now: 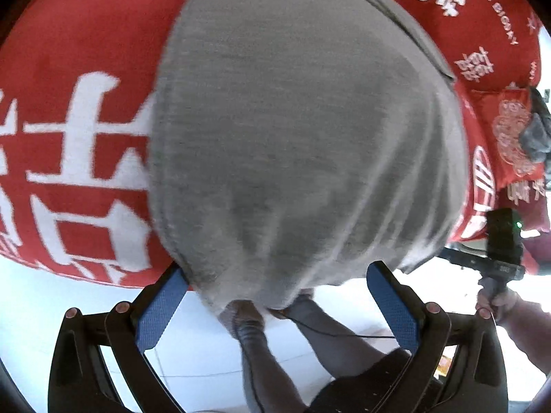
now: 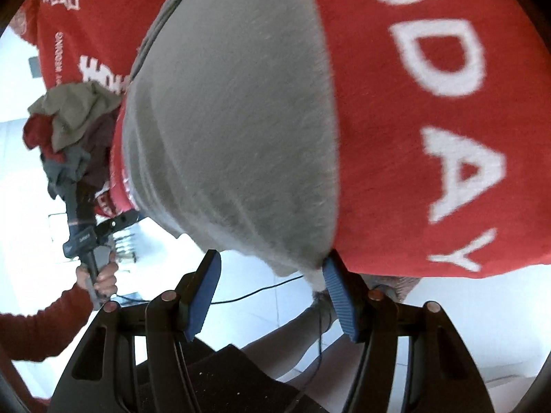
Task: Fold small clothes
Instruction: 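Move both tools to the sweater hem and grasp it, then lift the hem with both tools and fold it over toward the collar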
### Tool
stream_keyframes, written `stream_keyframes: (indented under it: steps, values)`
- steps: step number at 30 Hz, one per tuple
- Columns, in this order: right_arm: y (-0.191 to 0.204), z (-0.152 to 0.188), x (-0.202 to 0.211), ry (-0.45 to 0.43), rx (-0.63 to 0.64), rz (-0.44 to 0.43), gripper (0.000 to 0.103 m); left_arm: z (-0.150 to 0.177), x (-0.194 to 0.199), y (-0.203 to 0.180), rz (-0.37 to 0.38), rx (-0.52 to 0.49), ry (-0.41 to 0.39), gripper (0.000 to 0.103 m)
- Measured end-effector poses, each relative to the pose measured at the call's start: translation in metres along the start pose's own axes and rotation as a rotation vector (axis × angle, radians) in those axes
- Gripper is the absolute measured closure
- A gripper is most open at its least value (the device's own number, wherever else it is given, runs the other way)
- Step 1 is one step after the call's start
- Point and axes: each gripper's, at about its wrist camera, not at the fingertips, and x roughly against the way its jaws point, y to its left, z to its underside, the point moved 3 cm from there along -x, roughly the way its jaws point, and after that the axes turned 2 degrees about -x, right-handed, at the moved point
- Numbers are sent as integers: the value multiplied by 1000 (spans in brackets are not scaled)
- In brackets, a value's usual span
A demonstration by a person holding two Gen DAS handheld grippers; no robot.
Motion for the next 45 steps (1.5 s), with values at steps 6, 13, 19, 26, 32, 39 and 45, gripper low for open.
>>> stream_keyframes:
  steps: [6, 13, 19, 26, 32, 39, 45]
  values:
    - [1, -2, -14, 22, 7, -55, 37, 3, -10, -23, -12, -75, 7, 0]
    - [-1, 0, -32, 38, -73, -102, 39, 8, -21, -32, 0, -70, 51, 24]
    - [1, 5, -20, -45, -249, -198, 92, 4, -10, -20, 27, -1, 64, 91]
    - [43, 2, 14, -117, -250, -360, 92, -12, 36, -30, 121, 37, -33, 91]
    - [63, -14, 48, -193, -236, -445, 92, -45, 69, -40, 169, 31, -117, 91]
    - [93, -59, 80, -273, -182, -554, 92, -100, 111, -45, 186, 57, -226, 91]
    - [117, -125, 110, -300, -125, -582, 92, -165, 142, -53, 167, 77, -312, 91]
